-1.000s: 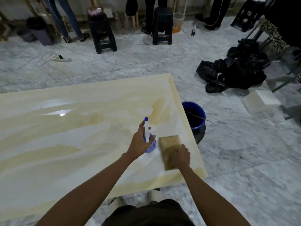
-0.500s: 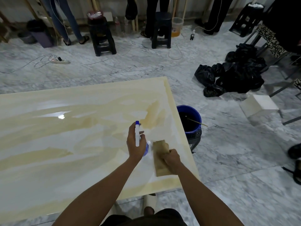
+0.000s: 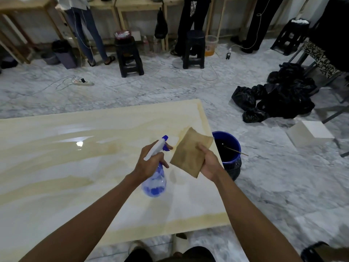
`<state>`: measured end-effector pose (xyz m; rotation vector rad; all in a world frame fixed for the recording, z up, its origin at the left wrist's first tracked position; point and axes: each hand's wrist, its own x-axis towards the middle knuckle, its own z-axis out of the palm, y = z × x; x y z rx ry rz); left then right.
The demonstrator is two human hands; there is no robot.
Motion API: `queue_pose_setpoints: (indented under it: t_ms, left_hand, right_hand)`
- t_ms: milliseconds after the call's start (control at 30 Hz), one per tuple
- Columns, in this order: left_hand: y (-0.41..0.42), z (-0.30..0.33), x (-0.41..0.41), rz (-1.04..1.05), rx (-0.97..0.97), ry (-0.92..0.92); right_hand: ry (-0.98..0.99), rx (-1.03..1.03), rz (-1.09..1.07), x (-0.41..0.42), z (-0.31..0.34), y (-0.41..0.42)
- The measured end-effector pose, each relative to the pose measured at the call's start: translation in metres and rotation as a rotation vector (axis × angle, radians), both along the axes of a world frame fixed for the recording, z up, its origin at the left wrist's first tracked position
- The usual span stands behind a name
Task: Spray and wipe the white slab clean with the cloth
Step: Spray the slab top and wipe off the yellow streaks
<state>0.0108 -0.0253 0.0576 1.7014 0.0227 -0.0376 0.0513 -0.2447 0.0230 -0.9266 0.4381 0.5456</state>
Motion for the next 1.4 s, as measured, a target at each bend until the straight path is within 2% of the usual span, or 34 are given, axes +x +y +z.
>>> queue_pose_setpoints:
  t_ms: [133, 300, 467, 733, 933, 1133, 1267, 1400]
  left_hand:
    - [0.024, 0.03, -0.003, -0.071, 0.145, 0.09]
    - [0.061, 0.04, -0.01, -0.068, 0.216, 0.15]
    - [0.085, 0.043, -0.014, -0.02, 0.218, 0.218]
    - [0.093, 0.051, -0.015, -0.065, 0.268, 0.242]
    - [0.078, 0.052, -0.003, -0.011, 0.319, 0.253]
    - [0.027, 0.037, 0.025, 0.083, 0.337, 0.355]
    - [-0.018, 0.027, 0.046, 0.141, 0.284, 0.427]
    - [-0.045, 0.01, 0.068, 0.298, 0.111, 0.455]
  right_hand:
    - [-0.088, 0.044, 0.032, 0.009, 0.017, 0.034]
    - [-0.114, 0.062, 0.009, 0.008, 0.035, 0.079]
    - [-0.123, 0.086, -0.002, 0.004, 0.042, 0.113]
    - [-0.096, 0.106, -0.032, 0.006, 0.042, 0.135]
    - [-0.071, 0.119, -0.026, 0.025, 0.051, 0.125]
    - [-0.023, 0.082, 0.007, 0.059, 0.047, 0.078]
    - [-0.015, -0.063, 0.131, 0.085, 0.021, 0.026]
    - [0.03, -0.305, 0.391, 0.102, -0.026, -0.021]
